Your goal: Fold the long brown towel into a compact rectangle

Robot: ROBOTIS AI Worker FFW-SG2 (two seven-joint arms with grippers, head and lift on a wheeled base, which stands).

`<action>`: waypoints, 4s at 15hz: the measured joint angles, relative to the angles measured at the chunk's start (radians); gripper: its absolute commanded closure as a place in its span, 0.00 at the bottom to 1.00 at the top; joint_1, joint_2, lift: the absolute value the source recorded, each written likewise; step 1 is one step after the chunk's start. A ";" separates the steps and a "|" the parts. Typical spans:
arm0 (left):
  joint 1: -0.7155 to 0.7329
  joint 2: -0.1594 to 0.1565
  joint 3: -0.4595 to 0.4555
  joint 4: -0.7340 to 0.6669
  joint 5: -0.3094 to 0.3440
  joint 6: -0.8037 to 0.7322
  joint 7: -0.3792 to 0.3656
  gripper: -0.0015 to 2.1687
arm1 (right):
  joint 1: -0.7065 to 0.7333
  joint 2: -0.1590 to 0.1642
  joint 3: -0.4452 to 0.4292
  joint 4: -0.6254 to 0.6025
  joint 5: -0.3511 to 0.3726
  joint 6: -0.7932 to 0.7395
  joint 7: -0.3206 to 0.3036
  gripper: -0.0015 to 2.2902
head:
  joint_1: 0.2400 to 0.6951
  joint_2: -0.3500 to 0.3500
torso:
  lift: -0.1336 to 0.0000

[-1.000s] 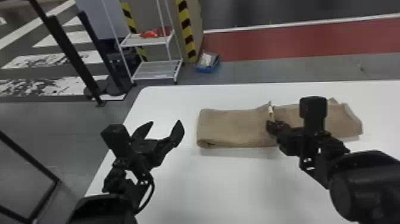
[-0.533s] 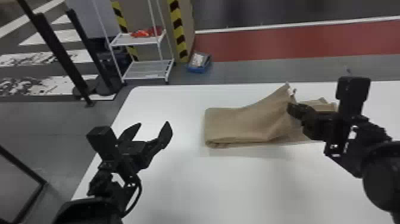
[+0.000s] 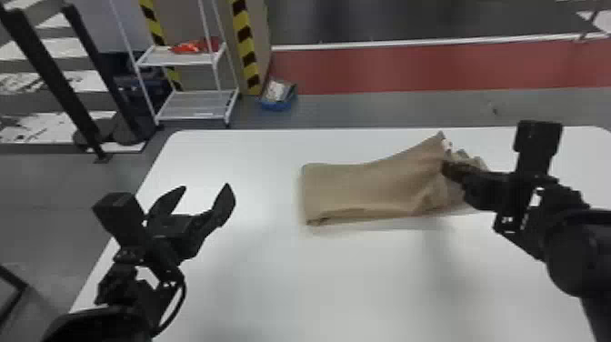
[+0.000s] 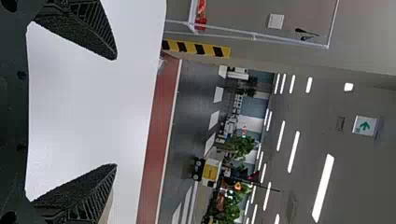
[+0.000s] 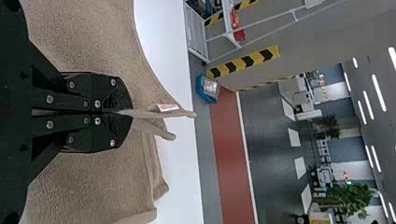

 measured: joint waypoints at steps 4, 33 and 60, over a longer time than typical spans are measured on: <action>0.001 0.001 0.001 0.008 0.008 -0.013 -0.002 0.02 | -0.032 -0.020 -0.038 0.040 -0.008 0.023 -0.001 0.57 | 1.00 0.58 | 0.08; -0.058 0.011 -0.053 0.092 -0.002 -0.004 -0.015 0.02 | -0.123 -0.200 -0.183 0.217 -0.021 0.136 0.073 0.04 | 1.00 0.33 | 0.08; -0.171 0.037 -0.148 0.204 -0.001 -0.007 -0.020 0.02 | -0.124 -0.187 -0.089 0.385 0.114 -0.128 0.159 0.24 | 1.00 0.30 | 0.08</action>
